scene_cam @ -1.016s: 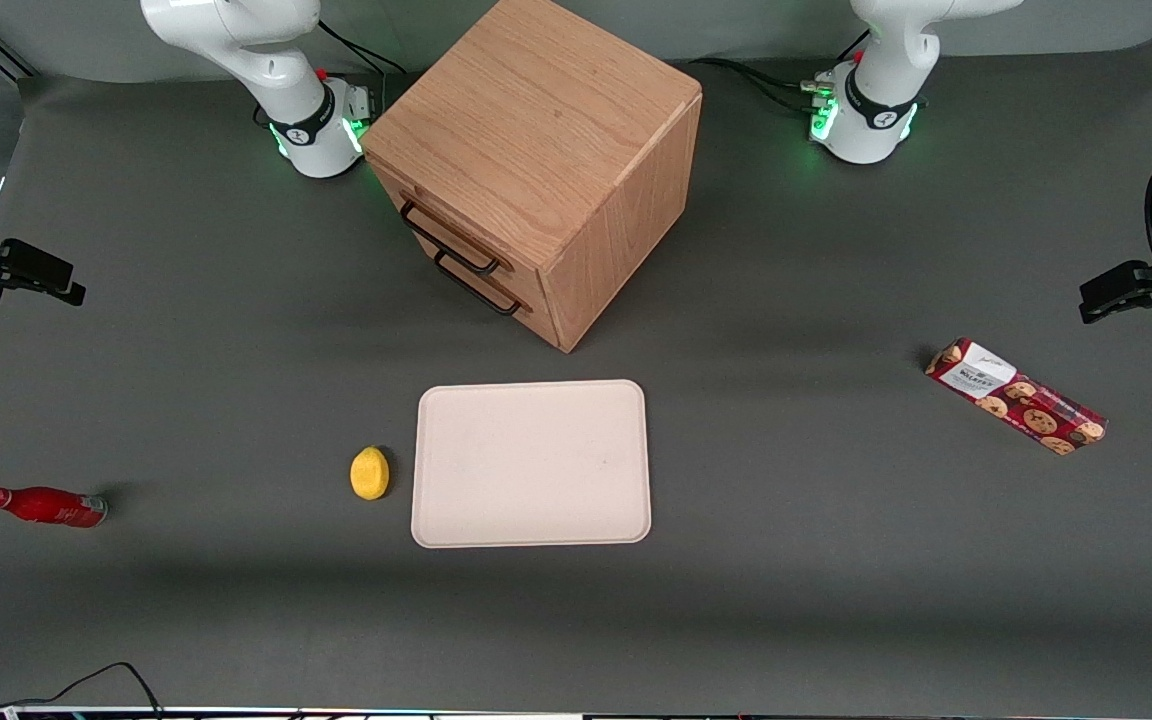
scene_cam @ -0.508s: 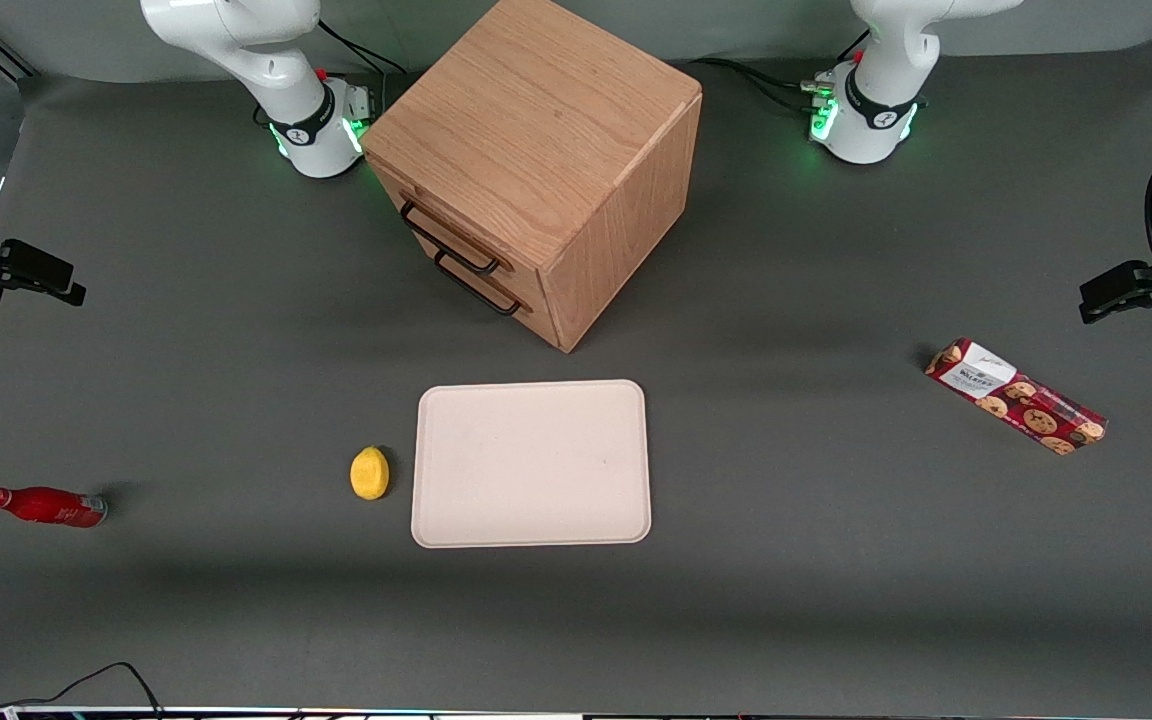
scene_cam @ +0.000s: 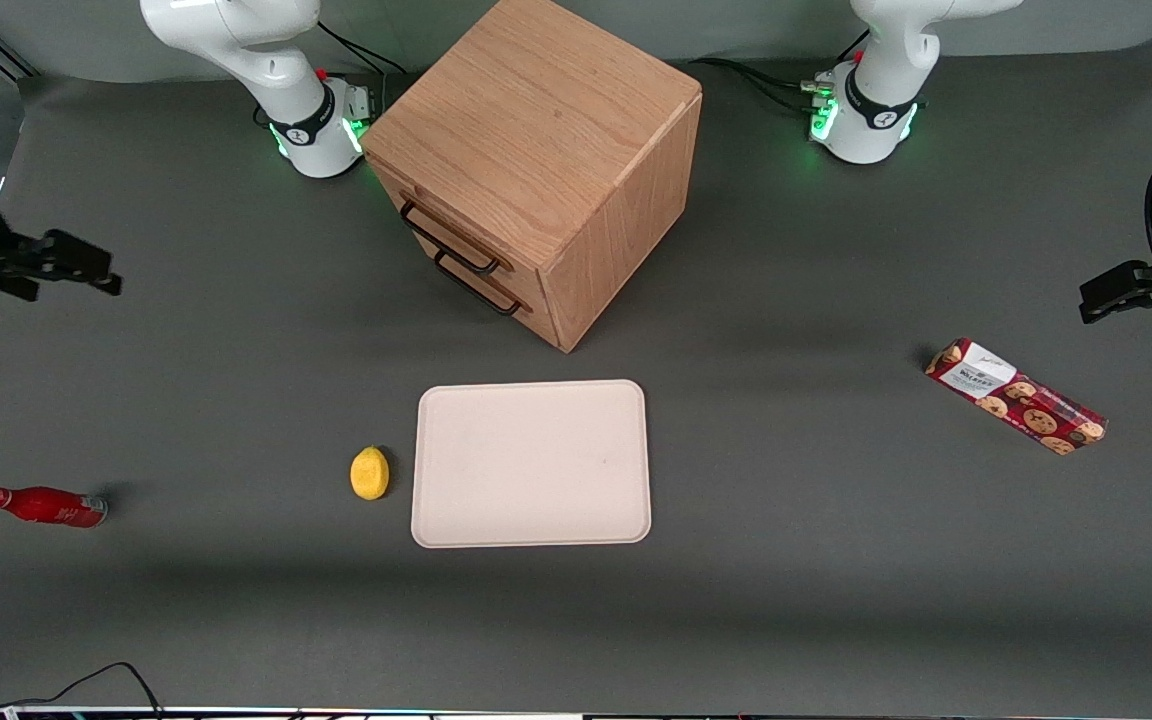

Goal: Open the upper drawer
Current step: 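Move the right gripper toward the upper drawer's black handle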

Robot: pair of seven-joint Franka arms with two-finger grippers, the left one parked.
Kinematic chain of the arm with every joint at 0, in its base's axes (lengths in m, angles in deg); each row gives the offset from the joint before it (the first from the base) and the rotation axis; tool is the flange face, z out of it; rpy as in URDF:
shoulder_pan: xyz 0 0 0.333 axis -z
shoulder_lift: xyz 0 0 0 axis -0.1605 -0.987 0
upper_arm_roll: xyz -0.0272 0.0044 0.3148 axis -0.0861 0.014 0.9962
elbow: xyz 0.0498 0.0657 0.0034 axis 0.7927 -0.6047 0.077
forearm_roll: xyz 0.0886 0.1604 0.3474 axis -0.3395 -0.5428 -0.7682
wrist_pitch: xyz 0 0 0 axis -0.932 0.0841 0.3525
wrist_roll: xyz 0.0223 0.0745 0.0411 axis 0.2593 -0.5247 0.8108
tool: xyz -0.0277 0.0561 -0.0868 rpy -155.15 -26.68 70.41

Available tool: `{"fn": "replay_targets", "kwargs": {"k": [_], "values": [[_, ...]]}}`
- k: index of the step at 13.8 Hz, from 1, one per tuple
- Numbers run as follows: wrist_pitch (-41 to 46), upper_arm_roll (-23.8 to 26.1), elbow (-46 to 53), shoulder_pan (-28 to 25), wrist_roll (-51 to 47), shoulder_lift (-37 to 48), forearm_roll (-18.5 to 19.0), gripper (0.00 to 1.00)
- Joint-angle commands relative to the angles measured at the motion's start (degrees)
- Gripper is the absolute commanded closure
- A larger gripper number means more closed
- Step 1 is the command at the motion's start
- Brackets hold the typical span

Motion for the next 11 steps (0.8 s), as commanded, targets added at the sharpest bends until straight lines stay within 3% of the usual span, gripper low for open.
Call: {"fn": "replay_targets", "kwargs": {"k": [1,9,11], "values": [[2.96,-0.96,0.92,-6.61,0.66,0.74,-0.76,0.00],[5.17,-0.61,2.24,-24.02,0.66,0.21,-1.90,0.00],[5.17,-0.87,2.77,-27.01,0.83,-0.23,-5.66,0.00]]}}
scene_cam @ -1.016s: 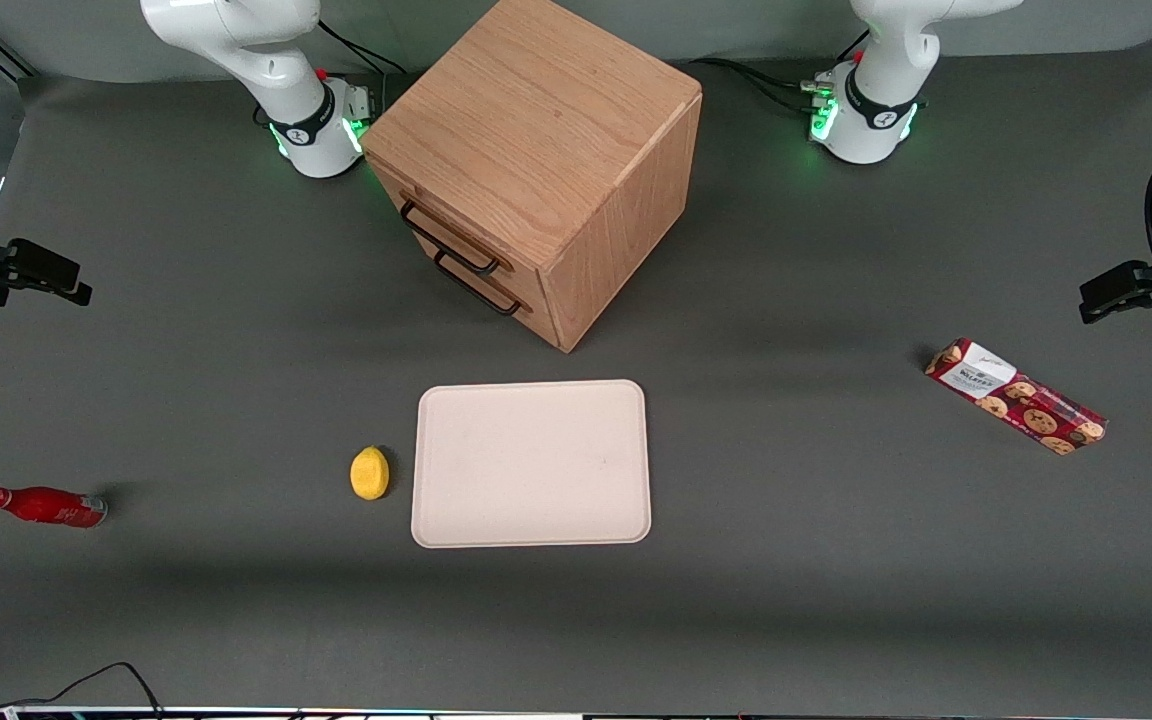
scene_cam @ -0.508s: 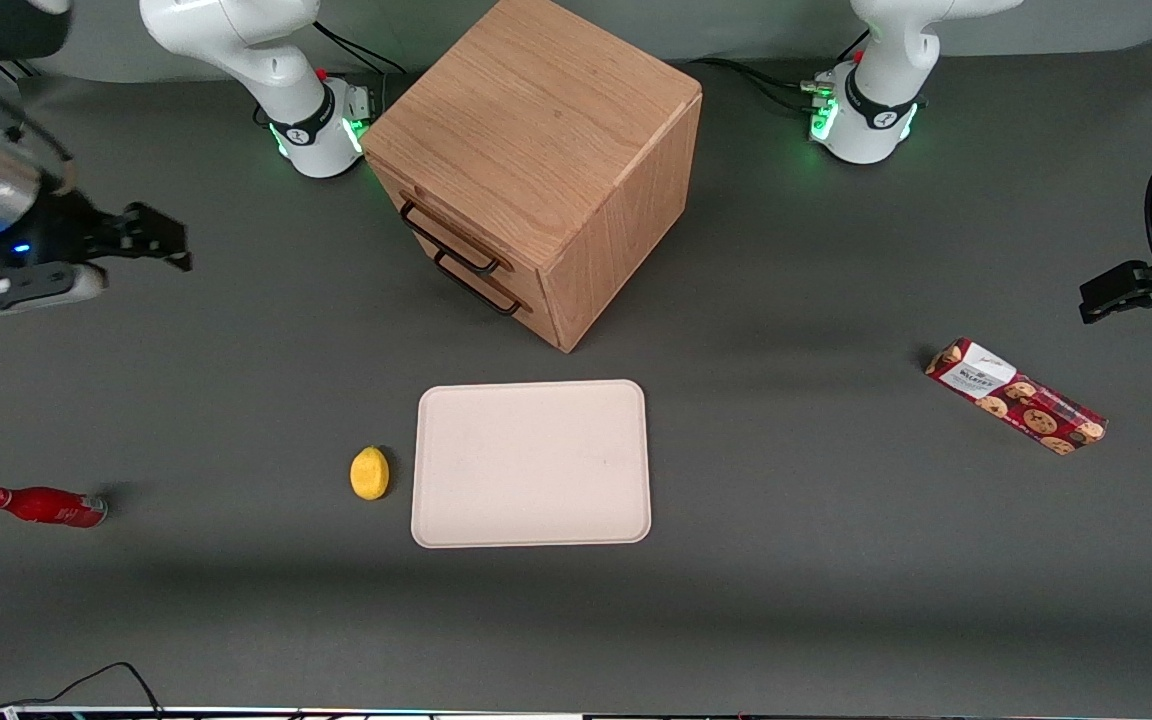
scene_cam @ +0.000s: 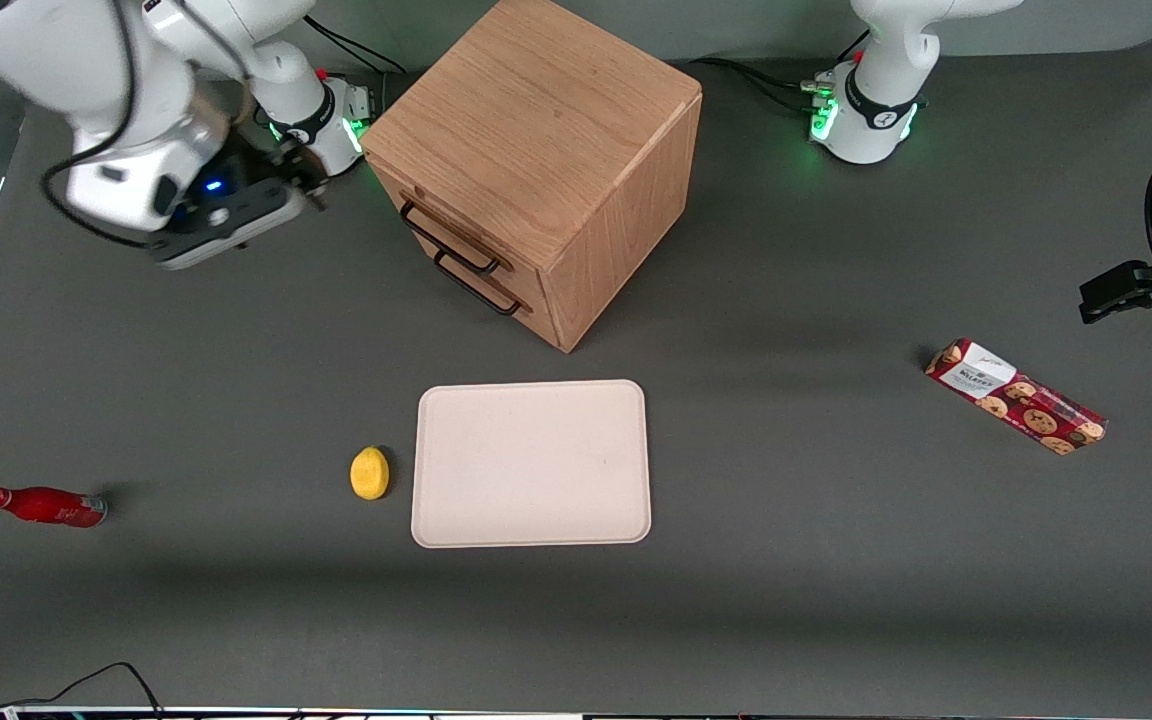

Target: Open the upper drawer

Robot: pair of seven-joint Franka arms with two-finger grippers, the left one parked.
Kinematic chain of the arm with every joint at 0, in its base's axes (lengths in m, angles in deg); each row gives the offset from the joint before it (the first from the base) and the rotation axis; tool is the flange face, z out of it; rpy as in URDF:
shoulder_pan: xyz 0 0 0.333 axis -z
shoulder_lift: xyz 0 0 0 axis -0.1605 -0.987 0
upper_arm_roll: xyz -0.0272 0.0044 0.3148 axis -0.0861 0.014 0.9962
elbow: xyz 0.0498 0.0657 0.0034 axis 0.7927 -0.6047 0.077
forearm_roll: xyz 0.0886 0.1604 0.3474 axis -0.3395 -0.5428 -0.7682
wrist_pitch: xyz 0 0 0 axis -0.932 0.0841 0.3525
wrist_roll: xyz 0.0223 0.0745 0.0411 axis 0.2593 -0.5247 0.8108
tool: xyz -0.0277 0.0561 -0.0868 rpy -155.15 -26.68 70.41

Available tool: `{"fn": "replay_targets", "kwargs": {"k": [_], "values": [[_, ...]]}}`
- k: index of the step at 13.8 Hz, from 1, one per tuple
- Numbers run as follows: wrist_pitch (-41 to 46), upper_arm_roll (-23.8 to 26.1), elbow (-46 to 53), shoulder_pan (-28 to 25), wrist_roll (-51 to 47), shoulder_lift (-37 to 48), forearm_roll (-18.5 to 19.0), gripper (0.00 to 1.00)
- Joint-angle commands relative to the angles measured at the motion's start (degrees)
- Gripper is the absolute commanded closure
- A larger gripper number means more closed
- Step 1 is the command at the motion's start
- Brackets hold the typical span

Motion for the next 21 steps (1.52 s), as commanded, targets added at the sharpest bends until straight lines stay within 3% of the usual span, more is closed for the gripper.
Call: {"fn": "replay_targets", "kwargs": {"k": [1,8,11,15,21], "values": [[1.27,-1.11,1.89,-3.70,0.84,-0.94,-3.91,0.00],[0.74,-0.84,1.54,-5.03,0.93,-2.34,-4.10,0.00],[0.57,-1.11,1.27,-2.76,5.93,-3.92,-9.62,0.00],[0.48,-1.11,1.10,-0.55,10.50,-6.29,-12.61,0.00],[-2.50,-0.67,-3.73,0.68,12.97,-9.99,-12.89,0.00]]}}
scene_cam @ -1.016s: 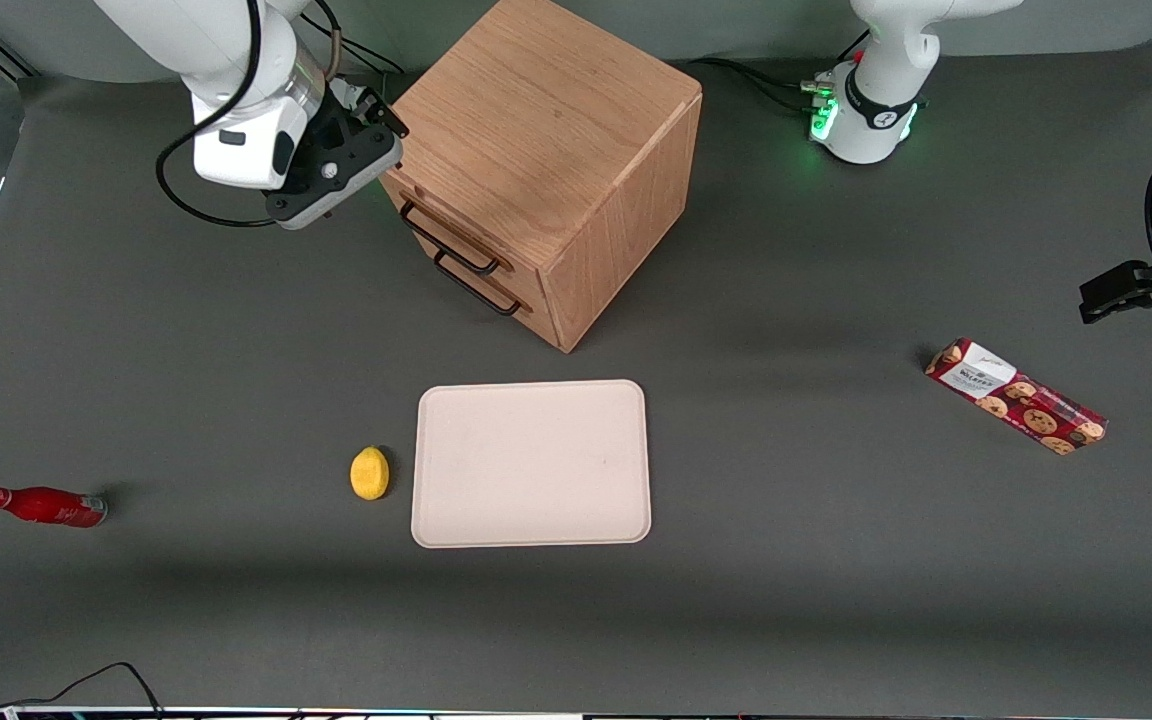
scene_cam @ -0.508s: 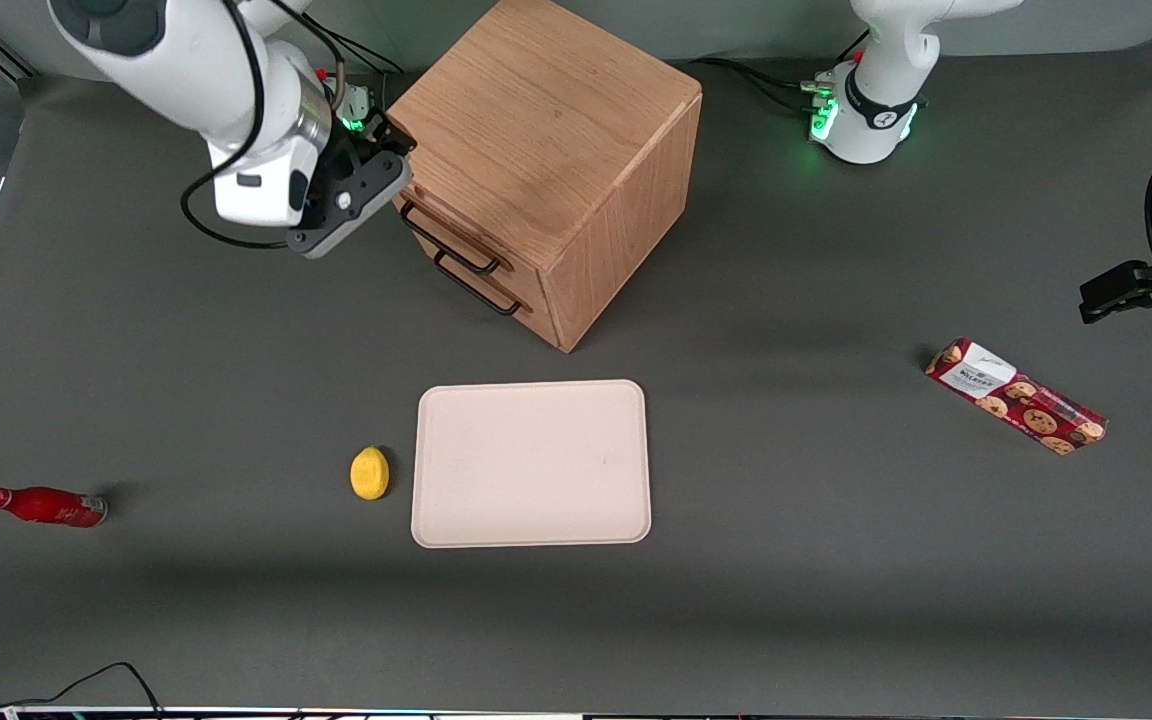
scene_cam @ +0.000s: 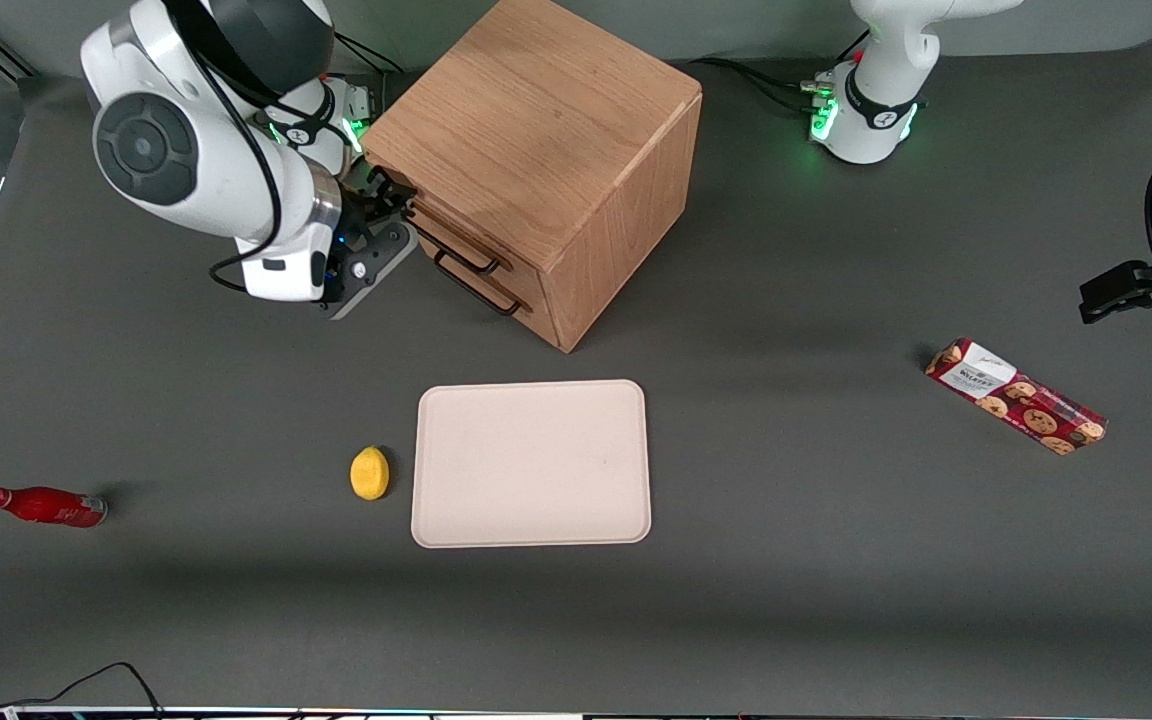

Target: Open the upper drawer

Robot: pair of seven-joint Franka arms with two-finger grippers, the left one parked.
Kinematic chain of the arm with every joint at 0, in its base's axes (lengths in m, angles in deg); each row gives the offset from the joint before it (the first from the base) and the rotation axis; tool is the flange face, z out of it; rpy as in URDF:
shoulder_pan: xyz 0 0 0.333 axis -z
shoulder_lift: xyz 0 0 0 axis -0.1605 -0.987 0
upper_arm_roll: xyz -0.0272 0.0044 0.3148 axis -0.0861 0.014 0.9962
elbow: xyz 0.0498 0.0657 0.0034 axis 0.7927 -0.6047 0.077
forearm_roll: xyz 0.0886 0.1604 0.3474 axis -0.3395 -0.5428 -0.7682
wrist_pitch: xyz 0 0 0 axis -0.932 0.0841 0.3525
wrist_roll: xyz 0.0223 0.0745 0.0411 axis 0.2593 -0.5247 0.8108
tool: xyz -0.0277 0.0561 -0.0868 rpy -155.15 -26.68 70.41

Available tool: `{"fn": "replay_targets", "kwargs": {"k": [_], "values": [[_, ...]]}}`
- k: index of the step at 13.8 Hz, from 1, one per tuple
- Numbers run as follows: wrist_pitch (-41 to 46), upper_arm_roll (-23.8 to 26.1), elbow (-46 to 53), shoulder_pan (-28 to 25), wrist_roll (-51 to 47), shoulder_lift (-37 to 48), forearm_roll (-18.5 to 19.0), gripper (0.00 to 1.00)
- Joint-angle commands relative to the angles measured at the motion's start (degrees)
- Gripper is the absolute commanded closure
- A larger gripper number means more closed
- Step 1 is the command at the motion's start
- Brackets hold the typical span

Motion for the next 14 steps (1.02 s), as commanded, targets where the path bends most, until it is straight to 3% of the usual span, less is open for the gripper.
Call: {"fn": "replay_targets", "kwargs": {"k": [1,9,14], "values": [[-2.69,0.57,-3.33,0.68,1.52,-0.56,-1.45,0.00],[-8.84,3.74,-10.37,2.17,11.17,0.41,-1.45,0.00],[-9.73,6.11,-12.83,2.35,11.98,-0.12,-1.45,0.00]]}}
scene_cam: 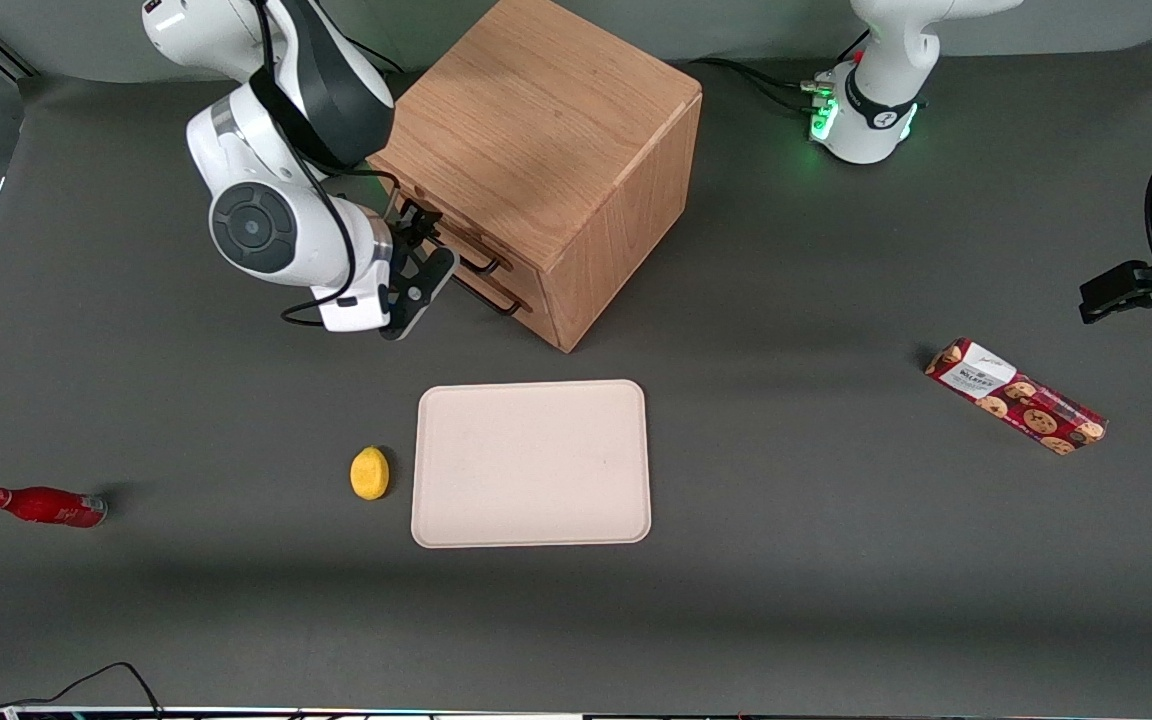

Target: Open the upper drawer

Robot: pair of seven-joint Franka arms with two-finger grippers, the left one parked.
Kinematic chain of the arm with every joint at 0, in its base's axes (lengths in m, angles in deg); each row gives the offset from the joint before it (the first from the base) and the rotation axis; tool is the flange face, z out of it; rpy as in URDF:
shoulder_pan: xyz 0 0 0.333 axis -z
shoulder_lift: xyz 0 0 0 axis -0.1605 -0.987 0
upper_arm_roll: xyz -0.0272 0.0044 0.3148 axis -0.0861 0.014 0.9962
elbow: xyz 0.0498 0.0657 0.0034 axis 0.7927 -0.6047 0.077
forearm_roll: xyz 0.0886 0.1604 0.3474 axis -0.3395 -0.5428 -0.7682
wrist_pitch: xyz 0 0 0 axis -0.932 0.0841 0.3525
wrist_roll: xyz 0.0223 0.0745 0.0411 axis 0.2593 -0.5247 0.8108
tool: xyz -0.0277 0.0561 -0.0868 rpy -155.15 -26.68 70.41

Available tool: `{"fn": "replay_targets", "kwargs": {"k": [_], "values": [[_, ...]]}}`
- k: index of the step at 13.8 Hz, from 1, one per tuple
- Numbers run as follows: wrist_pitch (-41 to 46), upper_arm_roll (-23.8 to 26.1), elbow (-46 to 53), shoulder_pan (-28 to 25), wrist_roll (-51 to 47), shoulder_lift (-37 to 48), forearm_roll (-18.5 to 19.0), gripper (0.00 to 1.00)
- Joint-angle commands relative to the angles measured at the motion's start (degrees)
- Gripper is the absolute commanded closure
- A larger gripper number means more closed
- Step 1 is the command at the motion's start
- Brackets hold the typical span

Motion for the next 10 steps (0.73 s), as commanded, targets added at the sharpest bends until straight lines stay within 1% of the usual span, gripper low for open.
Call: {"fn": "replay_targets", "kwargs": {"k": [1,3,10], "values": [[-1.18,1.70,-2.33,0.84,1.47,0.96,-1.25,0.00],[-1.26,1.70,-2.85,0.84,1.82,0.87,-1.25,0.00],[-5.83,1.96,-6.28,0.84,3.50,0.43,-1.25,0.00]]}}
